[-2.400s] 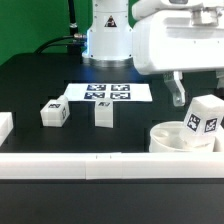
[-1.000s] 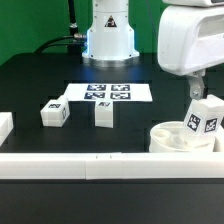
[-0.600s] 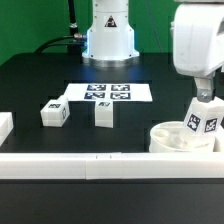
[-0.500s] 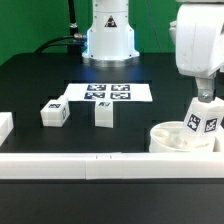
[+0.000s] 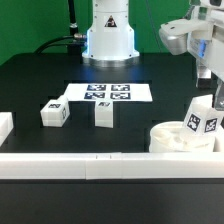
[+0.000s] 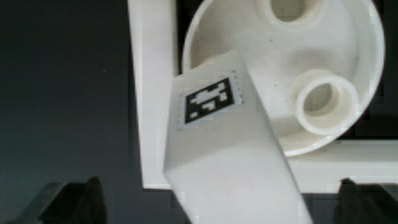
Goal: Assemble stool
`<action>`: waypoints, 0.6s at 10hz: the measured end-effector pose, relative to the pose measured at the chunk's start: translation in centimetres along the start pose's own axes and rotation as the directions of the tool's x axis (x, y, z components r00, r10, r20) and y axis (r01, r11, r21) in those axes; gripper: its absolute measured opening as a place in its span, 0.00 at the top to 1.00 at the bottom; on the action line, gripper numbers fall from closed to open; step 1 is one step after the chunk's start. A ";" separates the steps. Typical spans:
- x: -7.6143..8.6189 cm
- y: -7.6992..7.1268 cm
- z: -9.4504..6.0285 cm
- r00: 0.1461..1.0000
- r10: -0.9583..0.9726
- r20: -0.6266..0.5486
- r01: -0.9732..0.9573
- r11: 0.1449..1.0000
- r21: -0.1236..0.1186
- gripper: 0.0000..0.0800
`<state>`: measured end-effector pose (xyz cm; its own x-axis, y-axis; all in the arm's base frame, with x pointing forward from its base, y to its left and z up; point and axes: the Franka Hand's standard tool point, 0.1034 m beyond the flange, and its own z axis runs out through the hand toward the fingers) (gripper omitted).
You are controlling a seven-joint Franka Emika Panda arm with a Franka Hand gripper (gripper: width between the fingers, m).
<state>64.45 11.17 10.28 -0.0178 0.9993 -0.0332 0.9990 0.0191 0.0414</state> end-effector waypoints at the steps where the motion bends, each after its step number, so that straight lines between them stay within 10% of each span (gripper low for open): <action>1: -0.2 0.0 0.0 0.997 -0.077 0.004 0.077 0.997 0.000 0.19; 6: -0.7 -0.2 1.5 0.868 -0.495 0.038 0.495 0.869 0.022 0.19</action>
Offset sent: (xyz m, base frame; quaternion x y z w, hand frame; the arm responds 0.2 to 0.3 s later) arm 0.0018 0.0103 -0.0113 -0.0028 0.0034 -0.1961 0.9806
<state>64.33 10.41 8.79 -0.5087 0.8564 -0.0876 0.8599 0.5105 -0.0028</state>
